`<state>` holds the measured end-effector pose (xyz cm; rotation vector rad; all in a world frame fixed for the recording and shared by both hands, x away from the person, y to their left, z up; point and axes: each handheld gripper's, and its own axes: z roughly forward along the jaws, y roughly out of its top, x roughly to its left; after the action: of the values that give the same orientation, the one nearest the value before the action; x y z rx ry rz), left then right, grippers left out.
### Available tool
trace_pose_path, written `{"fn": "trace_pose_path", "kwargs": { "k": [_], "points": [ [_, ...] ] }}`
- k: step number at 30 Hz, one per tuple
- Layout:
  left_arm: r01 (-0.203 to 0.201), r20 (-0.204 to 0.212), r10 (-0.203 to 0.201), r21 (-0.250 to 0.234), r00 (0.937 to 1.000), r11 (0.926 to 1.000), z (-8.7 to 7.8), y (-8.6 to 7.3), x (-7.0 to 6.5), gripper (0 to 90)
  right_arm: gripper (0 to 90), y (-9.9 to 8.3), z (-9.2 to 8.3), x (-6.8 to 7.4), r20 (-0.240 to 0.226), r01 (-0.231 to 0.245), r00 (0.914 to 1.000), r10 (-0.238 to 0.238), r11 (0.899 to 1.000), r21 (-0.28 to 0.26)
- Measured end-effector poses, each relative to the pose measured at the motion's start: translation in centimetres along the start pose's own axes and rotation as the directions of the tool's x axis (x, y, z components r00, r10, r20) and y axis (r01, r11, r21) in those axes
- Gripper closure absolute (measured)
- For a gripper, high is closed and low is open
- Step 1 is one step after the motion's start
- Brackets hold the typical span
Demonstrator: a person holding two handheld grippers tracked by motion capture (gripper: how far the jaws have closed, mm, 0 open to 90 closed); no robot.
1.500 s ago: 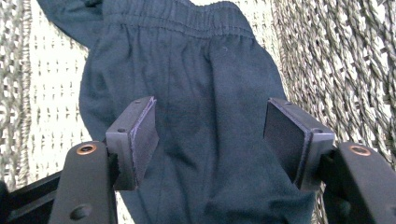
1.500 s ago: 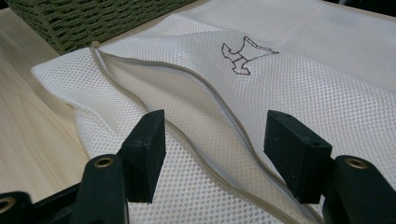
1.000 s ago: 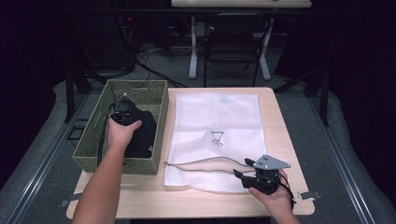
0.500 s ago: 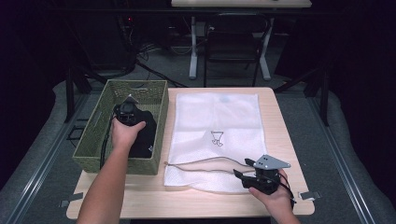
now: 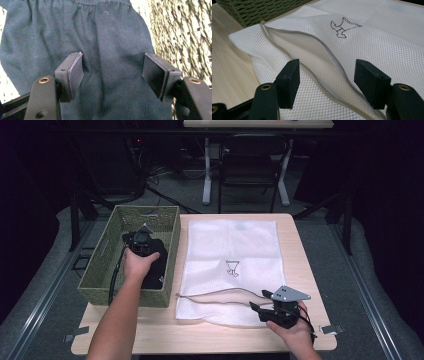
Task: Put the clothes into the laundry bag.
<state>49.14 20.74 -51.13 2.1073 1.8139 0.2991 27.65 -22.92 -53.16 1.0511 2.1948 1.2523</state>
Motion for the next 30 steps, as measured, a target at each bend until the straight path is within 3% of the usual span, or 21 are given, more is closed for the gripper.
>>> {"fn": "trace_pose_path", "kwargs": {
  "k": [13, 21, 26, 30],
  "points": [
    [0.012, -0.045, -0.010, 0.029, 0.9989, 0.9995, 0.6, -0.1, 0.4, 27.4, 36.9, 0.0, 0.0, 0.0, -0.001, 0.000, 1.0000, 0.000, 1.000, 0.000],
    [0.017, -0.039, -0.016, 0.036, 0.9991, 0.9992, 0.8, -0.1, 0.7, 25.8, 36.9, 0.0, 0.0, 0.0, -0.002, 0.000, 1.0000, 0.000, 1.000, 0.001],
    [0.036, -0.043, -0.034, 0.044, 0.9985, 0.9984, 0.9, -0.1, 1.3, 21.7, 36.7, 0.0, 0.0, 0.0, -0.002, 0.001, 1.0000, -0.001, 1.000, 0.000],
    [0.080, -0.018, -0.079, 0.035, 0.9967, 0.9962, 1.2, -0.5, 2.1, 20.6, 36.6, 0.0, 0.0, 0.0, -0.003, 0.000, 1.0000, 0.000, 1.000, 0.000]
  ]
}}
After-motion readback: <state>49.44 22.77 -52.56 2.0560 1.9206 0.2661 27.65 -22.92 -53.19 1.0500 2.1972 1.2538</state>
